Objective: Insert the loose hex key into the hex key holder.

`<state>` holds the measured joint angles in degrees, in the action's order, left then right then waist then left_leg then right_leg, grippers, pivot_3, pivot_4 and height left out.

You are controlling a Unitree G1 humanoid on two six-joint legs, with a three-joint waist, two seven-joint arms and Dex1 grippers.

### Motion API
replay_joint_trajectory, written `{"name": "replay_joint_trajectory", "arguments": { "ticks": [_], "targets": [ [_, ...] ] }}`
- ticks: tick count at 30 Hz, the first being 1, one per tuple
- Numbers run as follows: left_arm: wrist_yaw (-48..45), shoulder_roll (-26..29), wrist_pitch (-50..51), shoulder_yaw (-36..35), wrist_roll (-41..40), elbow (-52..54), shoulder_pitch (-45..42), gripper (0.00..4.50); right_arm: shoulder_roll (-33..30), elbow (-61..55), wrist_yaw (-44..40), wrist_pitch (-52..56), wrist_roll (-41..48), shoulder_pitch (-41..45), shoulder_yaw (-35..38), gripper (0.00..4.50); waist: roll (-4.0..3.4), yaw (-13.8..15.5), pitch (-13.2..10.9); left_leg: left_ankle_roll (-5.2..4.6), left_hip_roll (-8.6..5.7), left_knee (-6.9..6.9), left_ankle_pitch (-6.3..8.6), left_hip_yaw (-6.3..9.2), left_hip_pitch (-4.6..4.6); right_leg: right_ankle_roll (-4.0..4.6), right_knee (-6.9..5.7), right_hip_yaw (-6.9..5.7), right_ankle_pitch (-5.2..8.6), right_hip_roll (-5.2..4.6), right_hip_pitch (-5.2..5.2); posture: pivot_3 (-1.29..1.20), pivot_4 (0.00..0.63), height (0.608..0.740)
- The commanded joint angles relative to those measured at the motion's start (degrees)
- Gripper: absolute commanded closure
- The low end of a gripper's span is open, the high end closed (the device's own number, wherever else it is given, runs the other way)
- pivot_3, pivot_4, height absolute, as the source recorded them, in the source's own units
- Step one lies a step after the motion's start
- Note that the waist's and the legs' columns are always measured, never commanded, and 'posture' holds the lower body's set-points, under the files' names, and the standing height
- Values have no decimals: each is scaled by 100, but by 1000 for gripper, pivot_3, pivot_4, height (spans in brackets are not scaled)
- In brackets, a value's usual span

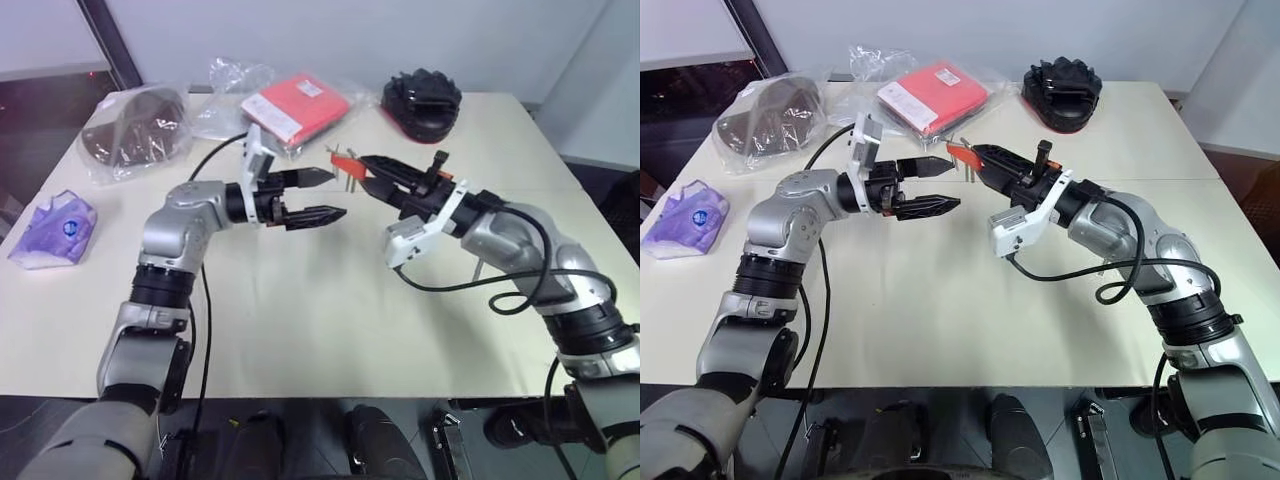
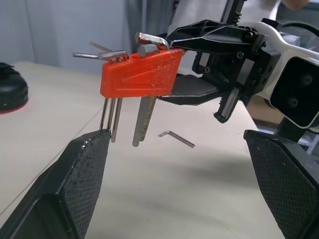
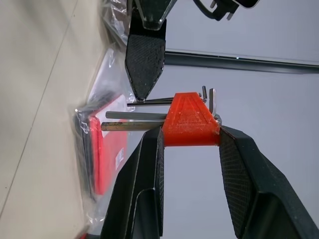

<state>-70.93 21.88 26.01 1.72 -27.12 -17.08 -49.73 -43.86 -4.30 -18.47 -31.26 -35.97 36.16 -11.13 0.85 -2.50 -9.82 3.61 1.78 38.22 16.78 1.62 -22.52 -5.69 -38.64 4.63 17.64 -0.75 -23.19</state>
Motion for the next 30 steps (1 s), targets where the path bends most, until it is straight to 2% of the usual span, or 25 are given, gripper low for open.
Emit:
{"name": "replay_joint_trajectory", "arguments": {
  "ticks": [1, 10, 30],
  "targets": [
    [20, 136, -77, -138, -49, 168, -236, 0, -30, -474, -187, -361, 268, -161, -66, 3522, 0, 1, 0, 0, 0, 0, 0, 0, 0, 0, 0, 0, 0, 0, 0, 0, 150, 740],
    [-25, 322, -114, -203, -61, 129, -210, 0, -47, -532, -347, -465, 358, -296, 99, 3522, 1, 0, 0, 0, 0, 4, -1, 1, 1, 0, 0, 1, 0, 0, 2, 0, 150, 740],
    [113, 23, 370, -182, -425, 598, -28, 0, -92, -504, -485, -580, 476, -90, 292, 3522, 1, 3, 0, 1, 1, 4, -2, 2, 2, 0, -3, 0, 0, 0, 2, 0, 150, 740]
  ]
}}
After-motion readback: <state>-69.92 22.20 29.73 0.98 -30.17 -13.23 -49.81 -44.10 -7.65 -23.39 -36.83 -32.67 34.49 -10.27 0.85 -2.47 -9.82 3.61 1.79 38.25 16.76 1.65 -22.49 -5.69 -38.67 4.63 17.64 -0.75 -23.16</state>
